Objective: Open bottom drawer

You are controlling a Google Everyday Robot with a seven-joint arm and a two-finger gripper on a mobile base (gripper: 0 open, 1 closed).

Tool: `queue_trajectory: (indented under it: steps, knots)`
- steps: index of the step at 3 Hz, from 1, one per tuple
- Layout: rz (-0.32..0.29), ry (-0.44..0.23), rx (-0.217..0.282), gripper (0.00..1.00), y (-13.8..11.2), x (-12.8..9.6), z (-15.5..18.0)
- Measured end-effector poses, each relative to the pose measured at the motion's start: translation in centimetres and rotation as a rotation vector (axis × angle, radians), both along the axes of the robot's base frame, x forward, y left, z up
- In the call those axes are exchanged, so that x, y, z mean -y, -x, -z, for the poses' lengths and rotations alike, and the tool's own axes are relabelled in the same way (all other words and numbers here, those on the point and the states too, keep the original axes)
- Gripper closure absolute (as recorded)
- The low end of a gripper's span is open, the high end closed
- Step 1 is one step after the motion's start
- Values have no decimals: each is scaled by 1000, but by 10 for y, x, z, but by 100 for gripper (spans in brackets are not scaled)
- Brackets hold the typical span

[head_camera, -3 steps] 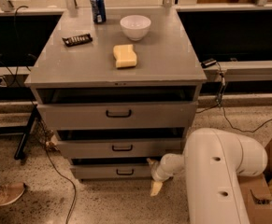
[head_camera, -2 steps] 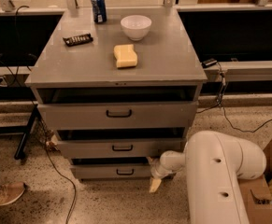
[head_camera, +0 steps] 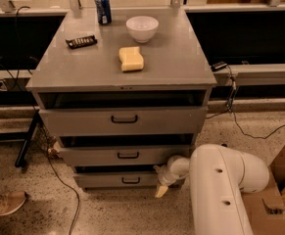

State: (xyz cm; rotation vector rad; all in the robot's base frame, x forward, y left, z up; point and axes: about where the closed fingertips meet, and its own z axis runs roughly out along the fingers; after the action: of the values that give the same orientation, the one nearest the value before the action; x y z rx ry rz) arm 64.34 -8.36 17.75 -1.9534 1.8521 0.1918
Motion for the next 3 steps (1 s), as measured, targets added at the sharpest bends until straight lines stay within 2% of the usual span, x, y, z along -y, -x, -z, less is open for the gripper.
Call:
queue_trajectory:
  steps: [1,2,3]
  knots:
    - [-2,17,-16,41,4,10,3]
    - [-23,23,-62,64,38,22,4]
    - [-23,23,-62,88,38,22,-2]
